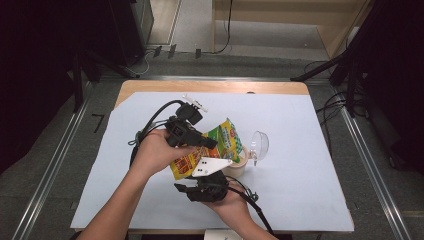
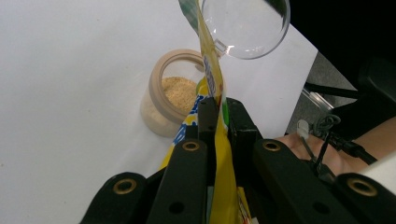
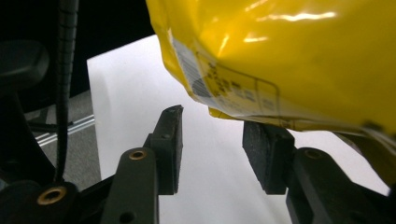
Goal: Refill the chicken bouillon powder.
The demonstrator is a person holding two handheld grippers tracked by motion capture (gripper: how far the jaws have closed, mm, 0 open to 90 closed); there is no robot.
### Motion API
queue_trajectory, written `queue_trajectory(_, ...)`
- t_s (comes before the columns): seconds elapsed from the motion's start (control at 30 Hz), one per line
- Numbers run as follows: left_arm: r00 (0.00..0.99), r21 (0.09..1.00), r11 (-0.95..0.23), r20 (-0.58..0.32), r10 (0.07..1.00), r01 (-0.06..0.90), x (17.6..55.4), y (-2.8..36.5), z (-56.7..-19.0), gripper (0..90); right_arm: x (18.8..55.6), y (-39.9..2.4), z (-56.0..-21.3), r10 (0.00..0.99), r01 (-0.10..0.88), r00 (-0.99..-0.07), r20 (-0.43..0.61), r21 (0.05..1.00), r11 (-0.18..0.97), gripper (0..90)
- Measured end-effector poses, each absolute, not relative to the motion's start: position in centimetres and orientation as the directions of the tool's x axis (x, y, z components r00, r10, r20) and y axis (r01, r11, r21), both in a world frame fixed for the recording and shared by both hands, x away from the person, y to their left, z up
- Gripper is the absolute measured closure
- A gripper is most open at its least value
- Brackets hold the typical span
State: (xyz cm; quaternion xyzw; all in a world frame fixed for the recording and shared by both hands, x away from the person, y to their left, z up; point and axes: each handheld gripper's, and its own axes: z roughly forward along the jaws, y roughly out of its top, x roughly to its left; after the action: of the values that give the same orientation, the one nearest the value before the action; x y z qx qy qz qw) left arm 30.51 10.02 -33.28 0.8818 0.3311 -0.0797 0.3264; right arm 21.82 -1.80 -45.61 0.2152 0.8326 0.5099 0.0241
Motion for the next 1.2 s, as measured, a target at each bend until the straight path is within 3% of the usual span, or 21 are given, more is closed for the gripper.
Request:
queue_trajectory(0.8,0.774,0.513,-0.581,-0.379,0.507,0.632,30.3,12.5,-34.8,85.9,22.2,-3.0,-46.3,0.428,0.311,-0.897,0.106,0.840,0.444,58.7)
queue_trajectory(1.2,0.778,0.510,-0.589,-0.381,0.499,0.627,30.5,12.4,-35.7,84.8,22.9,-3.3,-47.1,0.436,0.335,-0.891,0.123,0.827,0.452,59.3)
